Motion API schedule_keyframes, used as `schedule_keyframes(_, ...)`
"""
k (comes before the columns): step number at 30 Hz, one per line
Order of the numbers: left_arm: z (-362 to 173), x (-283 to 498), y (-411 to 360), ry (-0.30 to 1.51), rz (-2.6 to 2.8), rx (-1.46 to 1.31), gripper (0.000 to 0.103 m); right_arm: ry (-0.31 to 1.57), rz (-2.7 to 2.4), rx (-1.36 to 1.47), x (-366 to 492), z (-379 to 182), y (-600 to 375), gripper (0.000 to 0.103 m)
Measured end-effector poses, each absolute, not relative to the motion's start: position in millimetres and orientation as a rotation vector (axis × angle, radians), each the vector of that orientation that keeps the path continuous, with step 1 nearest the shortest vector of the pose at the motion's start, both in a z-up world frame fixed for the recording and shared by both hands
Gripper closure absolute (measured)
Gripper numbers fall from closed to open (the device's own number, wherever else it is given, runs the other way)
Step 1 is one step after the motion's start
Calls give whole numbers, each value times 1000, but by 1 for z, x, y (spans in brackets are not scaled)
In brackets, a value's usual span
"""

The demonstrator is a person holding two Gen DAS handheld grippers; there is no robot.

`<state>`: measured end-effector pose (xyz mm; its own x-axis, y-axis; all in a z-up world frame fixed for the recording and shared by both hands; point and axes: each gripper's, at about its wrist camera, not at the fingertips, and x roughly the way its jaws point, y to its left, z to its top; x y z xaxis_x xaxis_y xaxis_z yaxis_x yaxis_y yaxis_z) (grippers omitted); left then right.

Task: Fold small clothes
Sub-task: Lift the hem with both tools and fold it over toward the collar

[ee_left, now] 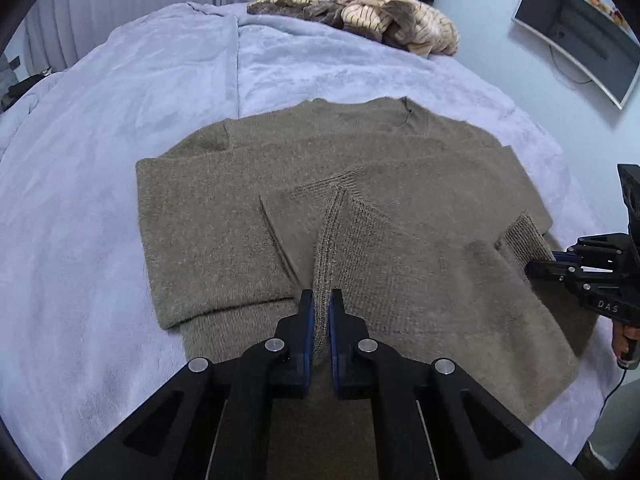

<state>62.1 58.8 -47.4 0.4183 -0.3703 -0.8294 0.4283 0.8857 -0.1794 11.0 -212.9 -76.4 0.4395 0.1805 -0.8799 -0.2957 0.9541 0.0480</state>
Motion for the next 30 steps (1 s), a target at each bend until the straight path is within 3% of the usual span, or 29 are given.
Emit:
schedule_keyframes(7,20,50,90,816,-455,-31,95,791,140,-264,-22,-7,-217,93)
schedule_keyframes(14,45,100,85,688,-370,-65,95,687,30,-181,33,37,-248,93)
schedule_keyframes(21,-34,173,72,854,-262,-79,95,811,37,-103,117,-19,-263,93)
schedule_keyframes(27,-82,190,71,951,-213,-81,95,905,-1,-47,146,-81,-278,92)
schedule_keyframes(29,-83,193,74,958,-202,-99,95,894,-8,-7,147,-84,-286,84)
schedule_keyframes(30,-82,195,76,964,-195,-110,88,892,-15,15,146,-84,-291,82)
